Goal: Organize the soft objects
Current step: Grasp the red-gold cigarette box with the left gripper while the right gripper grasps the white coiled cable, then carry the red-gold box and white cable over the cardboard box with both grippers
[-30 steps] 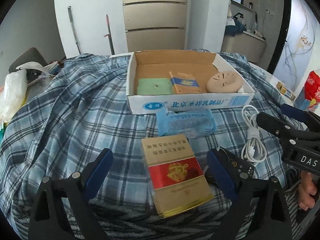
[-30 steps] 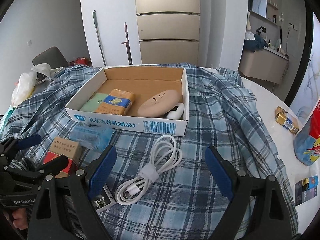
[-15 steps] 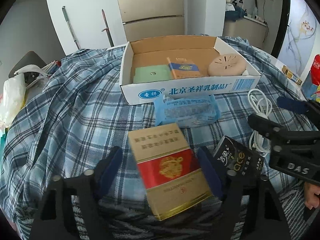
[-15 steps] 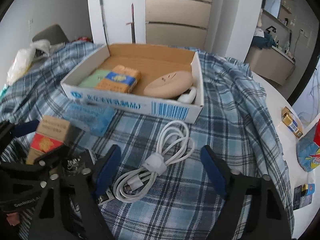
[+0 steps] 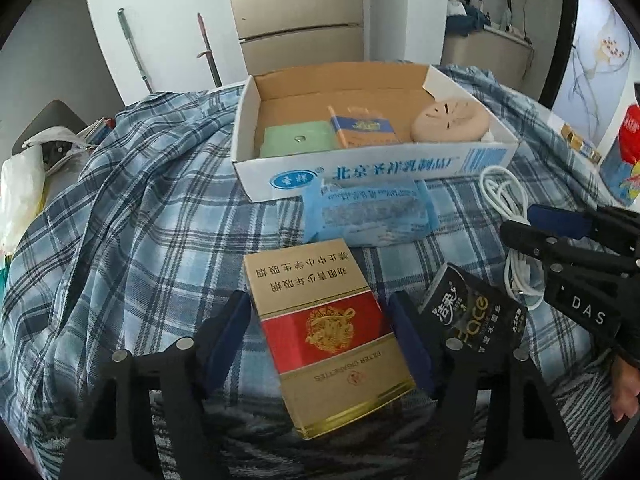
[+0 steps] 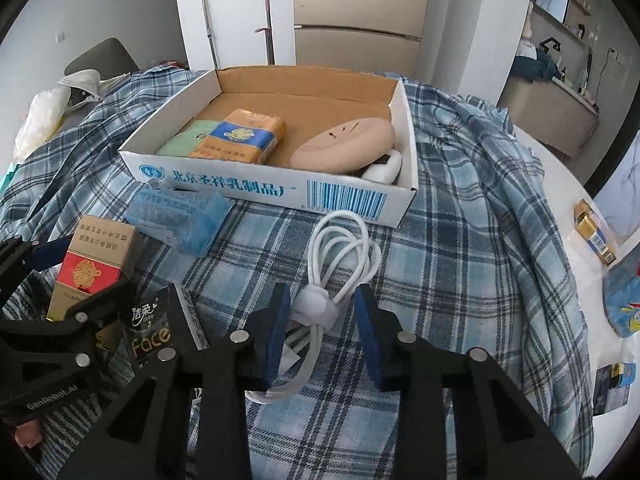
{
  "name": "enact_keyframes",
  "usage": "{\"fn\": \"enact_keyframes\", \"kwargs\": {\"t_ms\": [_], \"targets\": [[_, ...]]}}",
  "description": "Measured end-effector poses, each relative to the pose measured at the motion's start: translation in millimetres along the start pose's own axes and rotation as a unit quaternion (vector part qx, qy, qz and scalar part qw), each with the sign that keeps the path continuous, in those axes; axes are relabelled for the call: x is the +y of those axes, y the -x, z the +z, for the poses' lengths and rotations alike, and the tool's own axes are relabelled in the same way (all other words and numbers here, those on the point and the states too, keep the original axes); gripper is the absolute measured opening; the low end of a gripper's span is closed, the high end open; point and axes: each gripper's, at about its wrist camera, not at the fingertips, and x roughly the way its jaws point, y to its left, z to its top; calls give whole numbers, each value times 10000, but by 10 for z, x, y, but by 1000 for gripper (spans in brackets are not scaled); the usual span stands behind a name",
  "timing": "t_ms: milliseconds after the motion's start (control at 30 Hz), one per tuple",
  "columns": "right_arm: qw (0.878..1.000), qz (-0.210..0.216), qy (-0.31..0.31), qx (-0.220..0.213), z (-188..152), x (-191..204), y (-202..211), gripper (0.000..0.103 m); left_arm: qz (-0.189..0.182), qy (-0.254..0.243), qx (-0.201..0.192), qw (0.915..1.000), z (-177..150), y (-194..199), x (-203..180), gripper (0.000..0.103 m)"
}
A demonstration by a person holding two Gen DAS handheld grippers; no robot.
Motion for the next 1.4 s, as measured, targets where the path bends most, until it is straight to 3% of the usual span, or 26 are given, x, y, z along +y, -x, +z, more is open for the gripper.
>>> {"fn": "enact_keyframes", "kwargs": {"t_ms": [100, 233, 367, 533, 700, 933, 1067, 1400], "targets": [[9998, 84, 23, 204, 3, 11, -69, 33, -16, -43, -5, 10000, -4, -2, -18, 73], [9999, 114, -48, 65, -5, -20, -20, 23, -74, 34, -137, 9999, -14, 47, 19, 65], [9994, 163, -136, -271, -14, -61, 116, 23, -267, 92, -555, 9981, -35, 202, 52, 62], [9947, 177, -80, -1005, -42, -32, 406, 23, -470, 209, -1100, 9926, -64, 405, 110, 61], [9859, 373, -4, -1630, -84, -19, 642, 23, -620, 39, -1923, 9794, -126, 719, 68, 61], [9722, 506, 197, -2279, -136, 73, 845, 23, -656, -186, -2980, 9521, -254, 1094, -3, 61], [9667, 525, 227, -2493, -170, 61, 925, 23, -614, -142, -3000, 9519, -240, 1113, 14, 61], [9654, 561, 243, -2534, -183, 51, 954, 23, -654, -86, -3070, 9494, -270, 1155, 28, 61]]}}
